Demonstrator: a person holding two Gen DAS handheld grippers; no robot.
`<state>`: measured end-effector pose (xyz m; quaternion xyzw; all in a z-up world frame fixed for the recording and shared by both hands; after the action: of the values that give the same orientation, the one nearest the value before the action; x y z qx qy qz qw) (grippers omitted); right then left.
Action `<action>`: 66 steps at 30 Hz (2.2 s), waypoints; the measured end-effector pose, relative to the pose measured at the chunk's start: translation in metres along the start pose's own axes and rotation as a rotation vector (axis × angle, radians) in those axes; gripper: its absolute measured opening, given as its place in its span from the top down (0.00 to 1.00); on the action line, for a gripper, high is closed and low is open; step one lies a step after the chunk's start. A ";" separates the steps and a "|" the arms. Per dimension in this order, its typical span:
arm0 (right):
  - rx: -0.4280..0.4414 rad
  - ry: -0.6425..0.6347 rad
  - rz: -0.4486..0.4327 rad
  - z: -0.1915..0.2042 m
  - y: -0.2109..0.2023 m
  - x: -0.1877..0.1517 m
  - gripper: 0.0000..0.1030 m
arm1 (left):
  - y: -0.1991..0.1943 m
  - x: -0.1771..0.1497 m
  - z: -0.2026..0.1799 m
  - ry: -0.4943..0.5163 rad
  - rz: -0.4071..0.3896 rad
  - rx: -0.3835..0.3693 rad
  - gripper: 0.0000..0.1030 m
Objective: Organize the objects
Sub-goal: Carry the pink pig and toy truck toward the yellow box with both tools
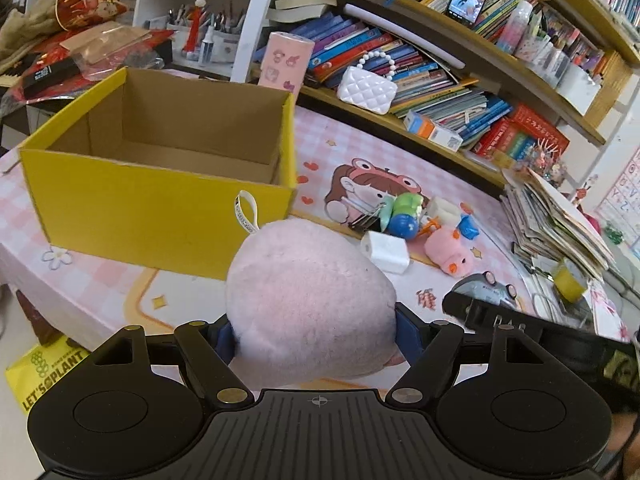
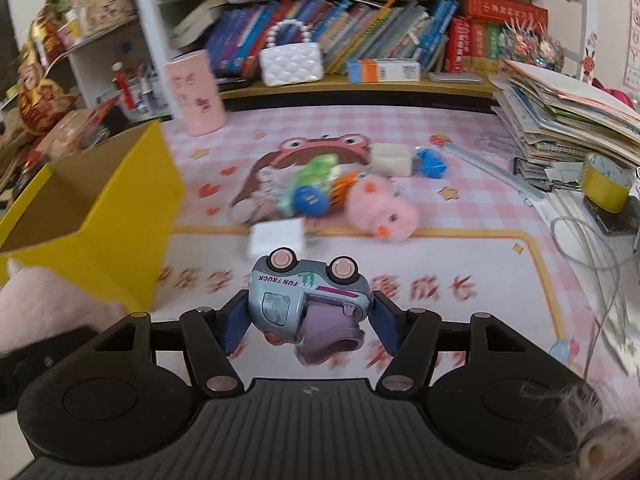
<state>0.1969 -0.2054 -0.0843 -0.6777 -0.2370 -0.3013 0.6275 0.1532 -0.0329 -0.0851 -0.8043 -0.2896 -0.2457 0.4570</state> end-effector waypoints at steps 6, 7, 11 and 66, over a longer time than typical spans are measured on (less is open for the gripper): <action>0.012 -0.050 0.004 0.048 -0.034 -0.029 0.41 | -0.043 -0.008 0.044 -0.058 -0.014 0.003 0.26; 0.017 -0.060 0.007 0.057 -0.039 -0.035 0.41 | -0.051 -0.009 0.051 -0.067 -0.020 0.006 0.26; 0.041 -0.082 0.018 0.090 -0.055 -0.054 0.41 | -0.083 -0.015 0.083 -0.098 -0.035 0.034 0.26; 0.089 -0.131 -0.025 0.203 -0.098 -0.071 0.41 | -0.162 0.010 0.152 -0.009 -0.159 0.035 0.26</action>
<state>0.1007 0.0106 -0.0715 -0.6643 -0.2992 -0.2534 0.6364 0.0688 0.1702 -0.0524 -0.7720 -0.3586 -0.2724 0.4486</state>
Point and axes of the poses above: each gripper's, at about its wrist camera, not at the fingertips, and y roughly the way its jaws point, z to its left, x to its top, the point moved 9 cm from there along y, roughly the way its jaws point, and after that the axes turned 13 degrees about -x, right-handed, at the moved point
